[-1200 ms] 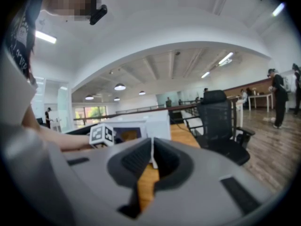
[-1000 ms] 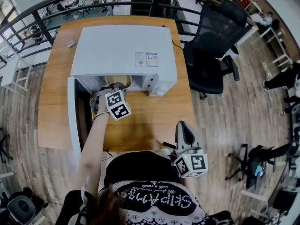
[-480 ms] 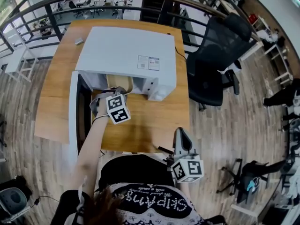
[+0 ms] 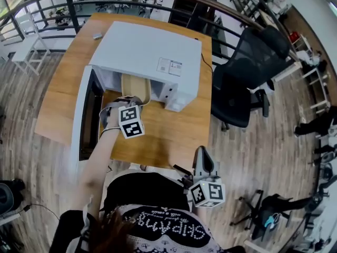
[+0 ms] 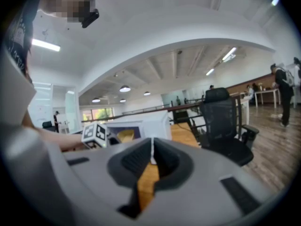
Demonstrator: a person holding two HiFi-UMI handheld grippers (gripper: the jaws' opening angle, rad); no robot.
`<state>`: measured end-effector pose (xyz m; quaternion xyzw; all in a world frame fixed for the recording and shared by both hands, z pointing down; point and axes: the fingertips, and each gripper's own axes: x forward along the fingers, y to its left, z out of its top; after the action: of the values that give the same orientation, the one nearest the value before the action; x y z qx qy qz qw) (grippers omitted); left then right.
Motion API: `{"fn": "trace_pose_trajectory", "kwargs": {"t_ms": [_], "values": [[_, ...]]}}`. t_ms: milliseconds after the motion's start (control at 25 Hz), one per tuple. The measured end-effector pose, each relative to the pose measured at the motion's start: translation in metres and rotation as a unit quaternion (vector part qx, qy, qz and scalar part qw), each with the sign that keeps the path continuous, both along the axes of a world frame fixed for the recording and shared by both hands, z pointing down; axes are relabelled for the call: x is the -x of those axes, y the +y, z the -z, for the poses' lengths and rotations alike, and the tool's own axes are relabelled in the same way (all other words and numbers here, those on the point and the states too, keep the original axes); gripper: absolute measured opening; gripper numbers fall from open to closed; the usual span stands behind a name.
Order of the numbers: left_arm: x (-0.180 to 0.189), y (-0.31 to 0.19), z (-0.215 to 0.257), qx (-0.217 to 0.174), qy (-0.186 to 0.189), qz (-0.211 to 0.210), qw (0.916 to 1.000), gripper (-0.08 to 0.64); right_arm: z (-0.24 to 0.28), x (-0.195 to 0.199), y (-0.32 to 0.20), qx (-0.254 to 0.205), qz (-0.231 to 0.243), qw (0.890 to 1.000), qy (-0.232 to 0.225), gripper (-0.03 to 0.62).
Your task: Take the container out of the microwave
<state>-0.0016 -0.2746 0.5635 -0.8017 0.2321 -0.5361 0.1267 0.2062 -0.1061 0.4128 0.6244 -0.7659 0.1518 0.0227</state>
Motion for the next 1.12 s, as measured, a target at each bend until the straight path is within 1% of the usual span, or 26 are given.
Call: {"fn": "trace_pose_trajectory", "kwargs": {"t_ms": [320,480,760,960,1120], "values": [[0.001,0.023,-0.001,0.007,-0.002,0.014,0.9999,0.038,0.002,-0.013,0.007,-0.001,0.014,1.0,0.0,0.037],[-0.002,0.033,-0.002,0.009,-0.002,0.015,0.9998,0.038,0.0,-0.017,0.011,-0.003,0.024,1.0,0.001,0.037],[-0.005,0.05,0.013,-0.002,0.006,0.019,0.9998,0.038,0.008,-0.029,0.013,-0.024,0.033,0.999,0.004,0.037],[-0.006,0.077,0.027,-0.001,0.013,0.002,0.9999,0.038,0.016,-0.042,0.007,-0.034,0.035,0.999,0.015,0.037],[-0.01,0.102,0.045,-0.002,0.033,-0.018,0.9993,0.038,0.02,-0.051,0.004,-0.038,0.029,0.999,0.018,0.037]]}}
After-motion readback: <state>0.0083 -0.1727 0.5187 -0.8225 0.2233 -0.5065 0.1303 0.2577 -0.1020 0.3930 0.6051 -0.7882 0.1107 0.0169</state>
